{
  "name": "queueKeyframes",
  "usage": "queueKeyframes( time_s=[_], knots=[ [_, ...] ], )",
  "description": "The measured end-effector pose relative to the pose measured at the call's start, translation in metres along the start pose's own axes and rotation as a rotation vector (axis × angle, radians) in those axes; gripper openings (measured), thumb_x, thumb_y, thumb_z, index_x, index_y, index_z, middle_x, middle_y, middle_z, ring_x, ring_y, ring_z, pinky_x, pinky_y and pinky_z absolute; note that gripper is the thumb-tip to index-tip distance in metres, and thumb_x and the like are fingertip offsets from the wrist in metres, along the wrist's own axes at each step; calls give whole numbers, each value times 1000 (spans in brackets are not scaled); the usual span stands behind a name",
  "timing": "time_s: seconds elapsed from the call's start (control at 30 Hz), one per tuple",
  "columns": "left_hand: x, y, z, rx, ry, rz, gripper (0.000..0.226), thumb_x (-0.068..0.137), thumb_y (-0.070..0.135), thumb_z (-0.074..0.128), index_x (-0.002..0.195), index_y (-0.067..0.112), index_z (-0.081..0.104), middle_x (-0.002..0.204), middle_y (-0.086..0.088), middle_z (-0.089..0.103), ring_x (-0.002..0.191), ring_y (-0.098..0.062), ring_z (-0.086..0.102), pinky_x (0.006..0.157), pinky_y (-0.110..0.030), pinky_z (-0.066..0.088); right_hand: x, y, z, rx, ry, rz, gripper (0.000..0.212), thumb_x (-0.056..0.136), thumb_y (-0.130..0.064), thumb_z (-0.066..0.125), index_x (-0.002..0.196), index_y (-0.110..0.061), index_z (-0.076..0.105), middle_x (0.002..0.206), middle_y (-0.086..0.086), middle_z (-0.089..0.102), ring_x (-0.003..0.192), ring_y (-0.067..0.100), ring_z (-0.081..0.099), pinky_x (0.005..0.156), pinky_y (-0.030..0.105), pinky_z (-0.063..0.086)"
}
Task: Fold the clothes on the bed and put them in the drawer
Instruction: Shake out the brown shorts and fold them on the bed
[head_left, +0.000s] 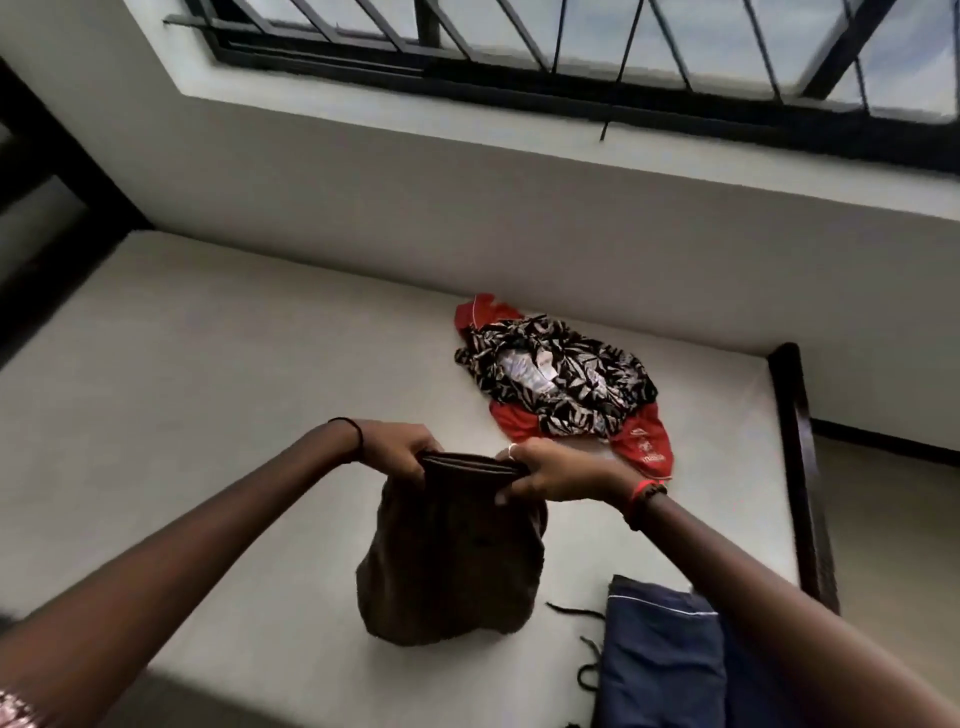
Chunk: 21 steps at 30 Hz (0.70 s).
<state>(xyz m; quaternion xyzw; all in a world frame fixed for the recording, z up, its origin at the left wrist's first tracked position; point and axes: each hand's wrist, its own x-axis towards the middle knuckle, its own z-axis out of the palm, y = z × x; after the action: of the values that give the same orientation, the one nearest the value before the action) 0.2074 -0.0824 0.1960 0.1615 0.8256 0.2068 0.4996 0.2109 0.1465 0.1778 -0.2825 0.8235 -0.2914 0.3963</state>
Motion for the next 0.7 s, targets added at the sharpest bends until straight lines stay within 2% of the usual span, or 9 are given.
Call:
queueKeyframes(
  time_s=[0.13, 0.2, 0.3, 0.37, 0.43, 0.47, 0.53, 0.6, 0.7],
  knots=[
    [10, -24, -17, 94, 284, 30, 16, 76, 5, 43, 81, 4, 58, 79, -11, 60, 69, -14, 55, 61, -25, 39, 45, 8, -12, -68, 207, -33, 10, 84, -12, 67, 90, -5, 65, 78, 4, 62, 74, 13, 56, 68, 30, 45],
    [3, -26, -36, 159, 407, 59, 31, 68, 13, 38, 88, 1, 59, 83, -13, 62, 76, -25, 56, 65, -30, 39, 55, 0, -28, -113, 334, -82, 8, 85, -6, 62, 91, -2, 65, 78, 5, 62, 74, 17, 56, 66, 28, 42],
    [-21, -26, -66, 241, 552, 64, 31, 77, 7, 43, 102, 9, 62, 91, -9, 66, 83, -26, 59, 64, -30, 40, 63, -25, -53, -193, 472, -155, 9, 85, -6, 58, 91, -4, 64, 79, 8, 65, 74, 24, 60, 66, 30, 43],
    [-35, -29, -76, 374, 651, 53, 44, 74, 19, 40, 112, 19, 62, 99, -4, 69, 88, -26, 62, 63, -30, 42, 65, -38, -60, -243, 517, -186, 11, 84, -13, 61, 93, -8, 64, 81, 10, 68, 75, 25, 63, 64, 35, 47],
    [-43, -39, -73, 522, 799, 76, 55, 68, 26, 38, 116, 24, 62, 103, -3, 69, 89, -28, 64, 62, -30, 44, 67, -47, -61, -301, 490, -188, 22, 82, -24, 66, 100, -12, 61, 92, 10, 69, 84, 24, 65, 69, 32, 46],
    [-41, -48, -63, 601, 906, 143, 53, 68, 25, 41, 115, 22, 64, 101, -5, 70, 83, -29, 67, 57, -29, 46, 71, -48, -58, -348, 448, -171, 32, 81, -24, 67, 110, -12, 59, 110, 12, 67, 102, 24, 62, 80, 32, 45],
    [-32, -68, -34, 677, 981, 227, 45, 73, 22, 43, 111, 17, 66, 96, -7, 71, 76, -27, 69, 53, -30, 54, 77, -43, -43, -413, 357, -109, 56, 82, -14, 63, 134, -5, 44, 142, 17, 45, 133, 28, 41, 104, 26, 26],
    [-12, -100, 7, 643, 980, 224, 45, 78, 18, 38, 112, 13, 67, 102, -6, 71, 86, -25, 70, 68, -32, 57, 92, -27, -10, -441, 312, -105, 59, 86, -9, 56, 140, -1, 34, 147, 19, 37, 138, 31, 31, 107, 22, 15],
    [28, -143, 85, 615, 964, 163, 51, 79, 5, 33, 118, 6, 65, 115, -10, 68, 102, -25, 67, 96, -31, 42, 118, 18, 67, -541, 240, -137, 58, 88, -8, 53, 142, -1, 34, 150, 18, 33, 143, 27, 24, 117, 32, 13]
  ],
)
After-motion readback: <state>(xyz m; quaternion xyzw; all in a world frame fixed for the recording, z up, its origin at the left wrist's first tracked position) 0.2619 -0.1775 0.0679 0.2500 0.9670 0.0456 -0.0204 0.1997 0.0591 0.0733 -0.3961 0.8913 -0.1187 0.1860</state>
